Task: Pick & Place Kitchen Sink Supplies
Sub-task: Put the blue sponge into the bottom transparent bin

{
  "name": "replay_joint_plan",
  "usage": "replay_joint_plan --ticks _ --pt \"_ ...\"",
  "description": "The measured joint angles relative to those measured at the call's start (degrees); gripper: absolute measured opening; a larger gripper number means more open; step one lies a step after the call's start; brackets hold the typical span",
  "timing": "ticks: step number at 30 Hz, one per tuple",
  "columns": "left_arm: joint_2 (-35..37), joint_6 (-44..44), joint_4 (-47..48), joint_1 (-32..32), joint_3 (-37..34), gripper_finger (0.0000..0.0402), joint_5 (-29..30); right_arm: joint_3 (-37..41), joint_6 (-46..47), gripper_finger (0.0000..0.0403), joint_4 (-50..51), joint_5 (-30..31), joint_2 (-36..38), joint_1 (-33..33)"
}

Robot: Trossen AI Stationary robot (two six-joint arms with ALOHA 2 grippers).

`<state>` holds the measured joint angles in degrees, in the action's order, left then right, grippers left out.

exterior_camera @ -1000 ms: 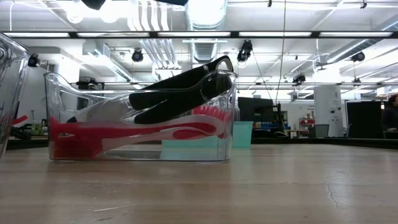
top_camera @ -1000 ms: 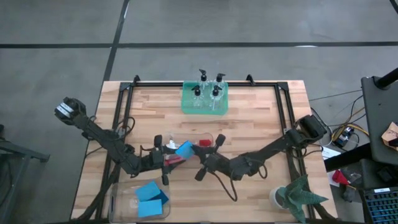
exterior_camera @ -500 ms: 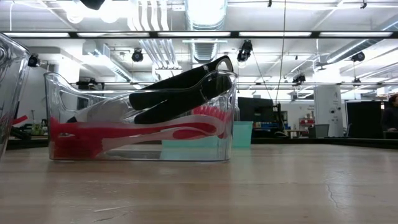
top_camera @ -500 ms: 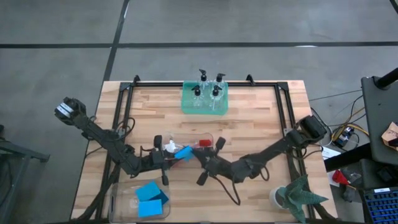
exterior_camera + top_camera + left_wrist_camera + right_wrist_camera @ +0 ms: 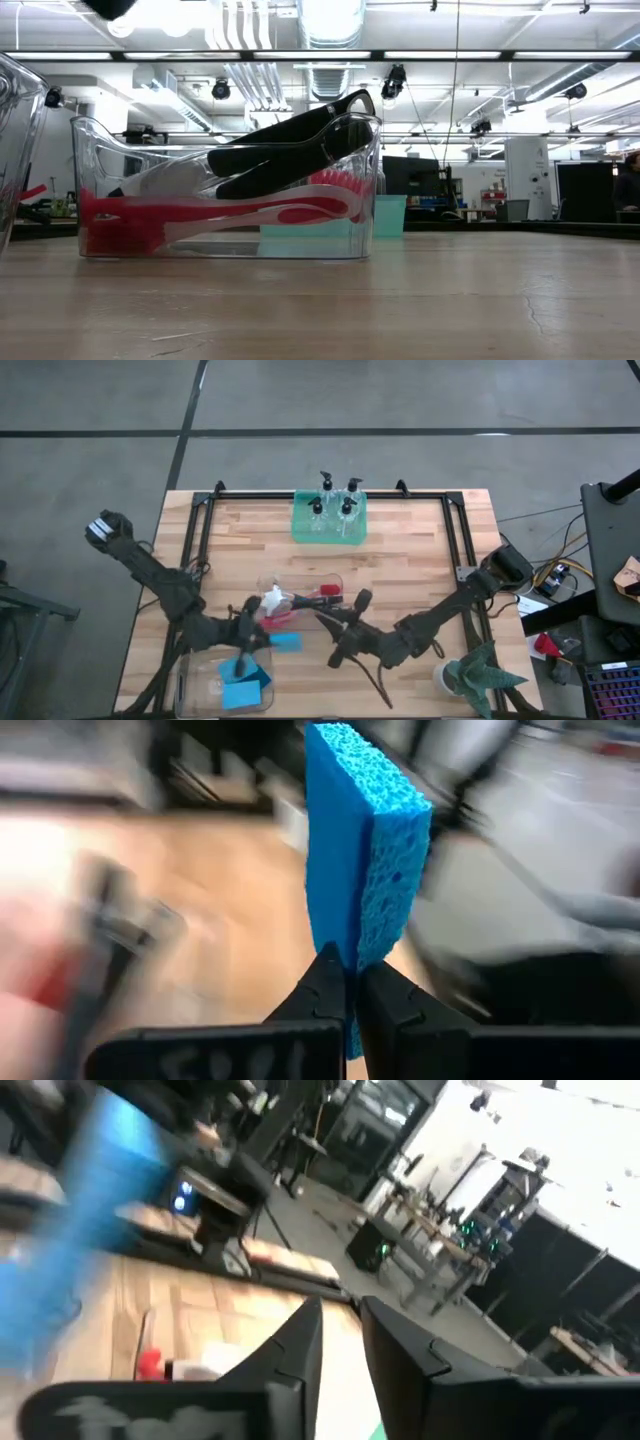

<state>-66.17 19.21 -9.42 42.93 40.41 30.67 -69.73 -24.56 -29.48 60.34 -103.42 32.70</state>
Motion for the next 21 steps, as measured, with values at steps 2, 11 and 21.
replay_joint_plan --ticks 2,11,21 --pt "1.9 7.3 6.6 1.4 0.8 0.0007 -7.0 0.0 2.8 0.0083 3.8 0.2 0.4 -0.1" --pt "5.2 48.2 27.5 7.3 1.0 0.001 -34.5 0.0 8.2 0.0124 9.7 1.3 0.7 -0.3" --pt "2.6 54.8 30.8 7.8 0.4 0.0078 -33.1 0.0 9.2 0.0126 9.5 1.3 0.7 -1.3"
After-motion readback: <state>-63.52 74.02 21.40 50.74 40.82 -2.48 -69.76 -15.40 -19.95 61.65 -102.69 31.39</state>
